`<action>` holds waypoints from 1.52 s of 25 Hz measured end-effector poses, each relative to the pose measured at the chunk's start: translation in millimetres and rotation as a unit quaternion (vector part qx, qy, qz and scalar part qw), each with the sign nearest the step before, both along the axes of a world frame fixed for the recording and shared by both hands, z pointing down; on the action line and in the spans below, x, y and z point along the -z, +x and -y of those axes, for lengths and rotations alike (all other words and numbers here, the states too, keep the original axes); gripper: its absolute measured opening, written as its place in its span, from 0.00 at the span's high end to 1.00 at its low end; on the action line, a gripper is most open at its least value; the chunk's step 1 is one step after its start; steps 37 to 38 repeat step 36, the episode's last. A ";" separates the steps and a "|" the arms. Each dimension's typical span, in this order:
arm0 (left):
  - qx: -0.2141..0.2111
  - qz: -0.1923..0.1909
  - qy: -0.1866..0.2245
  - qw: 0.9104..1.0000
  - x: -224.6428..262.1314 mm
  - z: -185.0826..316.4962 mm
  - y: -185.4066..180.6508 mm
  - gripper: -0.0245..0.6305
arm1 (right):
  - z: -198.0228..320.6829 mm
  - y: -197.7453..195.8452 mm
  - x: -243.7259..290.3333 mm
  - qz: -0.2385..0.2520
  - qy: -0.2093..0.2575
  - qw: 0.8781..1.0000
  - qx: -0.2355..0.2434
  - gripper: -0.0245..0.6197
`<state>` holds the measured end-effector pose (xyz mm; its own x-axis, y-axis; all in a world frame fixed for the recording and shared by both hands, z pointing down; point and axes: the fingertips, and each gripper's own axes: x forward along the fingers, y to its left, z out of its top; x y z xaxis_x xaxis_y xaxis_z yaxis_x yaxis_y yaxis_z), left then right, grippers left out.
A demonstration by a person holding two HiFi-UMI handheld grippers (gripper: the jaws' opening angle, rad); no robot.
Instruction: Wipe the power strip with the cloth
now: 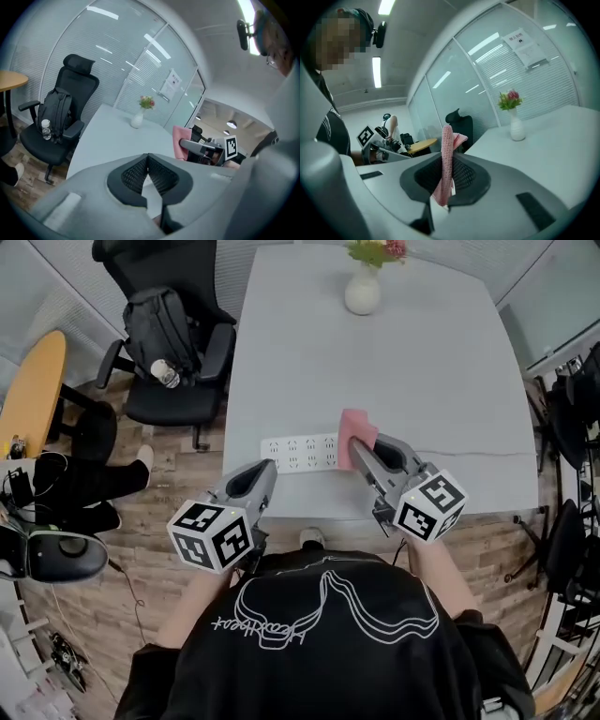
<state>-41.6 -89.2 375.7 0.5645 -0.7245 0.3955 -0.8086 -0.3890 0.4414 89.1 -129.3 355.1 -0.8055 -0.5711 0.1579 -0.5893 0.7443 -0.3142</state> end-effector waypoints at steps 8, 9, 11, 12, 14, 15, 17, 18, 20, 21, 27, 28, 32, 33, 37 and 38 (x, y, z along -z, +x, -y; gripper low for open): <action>-0.053 -0.021 0.094 0.994 89.2 -32.2 -5.5 0.94 | -57.5 -21.9 75.4 0.031 0.046 0.998 0.004 0.90; -0.057 -0.022 0.101 0.993 98.2 -35.8 -6.2 0.94 | -63.3 -25.1 82.2 0.032 0.049 0.998 0.006 0.90; -0.067 -0.024 0.115 0.991 111.4 -43.5 -6.5 0.94 | -74.3 -31.9 91.5 0.029 0.055 0.998 0.013 0.90; -0.071 -0.024 0.120 0.990 115.5 -48.5 -6.6 0.94 | -80.0 -35.1 94.0 0.026 0.057 0.998 0.014 0.90; -0.077 -0.022 0.126 0.989 120.1 -60.7 -7.3 0.94 | -92.0 -40.6 96.4 0.022 0.059 0.998 0.015 0.91; -0.081 -0.022 0.128 0.988 121.6 -67.3 -7.8 0.94 | -98.1 -42.9 97.2 0.022 0.058 0.998 0.014 0.91; -0.087 -0.025 0.131 0.987 125.0 -80.1 -8.9 0.94 | -109.6 -46.9 99.1 0.022 0.058 0.998 0.013 0.91; -0.089 -0.027 0.133 0.987 126.9 -85.5 -10.0 0.94 | -115.0 -48.8 100.2 0.021 0.059 0.998 0.012 0.91; -0.090 -0.029 0.138 0.986 129.4 -94.6 -14.0 0.94 | -125.0 -52.7 101.5 0.019 0.060 0.998 0.010 0.91; -0.090 -0.029 0.139 0.986 129.7 -98.5 -16.4 0.94 | -129.5 -54.4 101.1 0.018 0.059 0.998 0.009 0.91; -0.099 -0.015 0.148 0.984 128.0 -118.3 -23.8 0.94 | -146.5 -55.4 98.3 0.001 0.053 0.998 -0.023 0.91; -0.102 -0.018 0.148 0.984 128.5 -120.9 -24.0 0.94 | -148.5 -55.7 98.7 0.000 0.053 0.998 -0.028 0.91; -0.109 -0.024 0.153 0.982 134.4 -131.5 -28.1 0.94 | -160.0 -59.7 103.4 0.000 0.057 0.998 -0.034 0.91; -0.108 -0.024 0.155 0.982 136.6 -134.2 -30.6 0.94 | -163.3 -61.3 105.2 -0.001 0.058 0.998 -0.035 0.91; -0.102 -0.022 0.157 0.982 142.5 -140.6 -40.6 0.94 | -172.6 -66.5 111.0 -0.002 0.061 0.997 -0.038 0.91; -0.102 -0.022 0.157 0.982 142.5 -140.6 -40.6 0.94 | -172.6 -66.5 111.0 -0.002 0.061 0.997 -0.038 0.91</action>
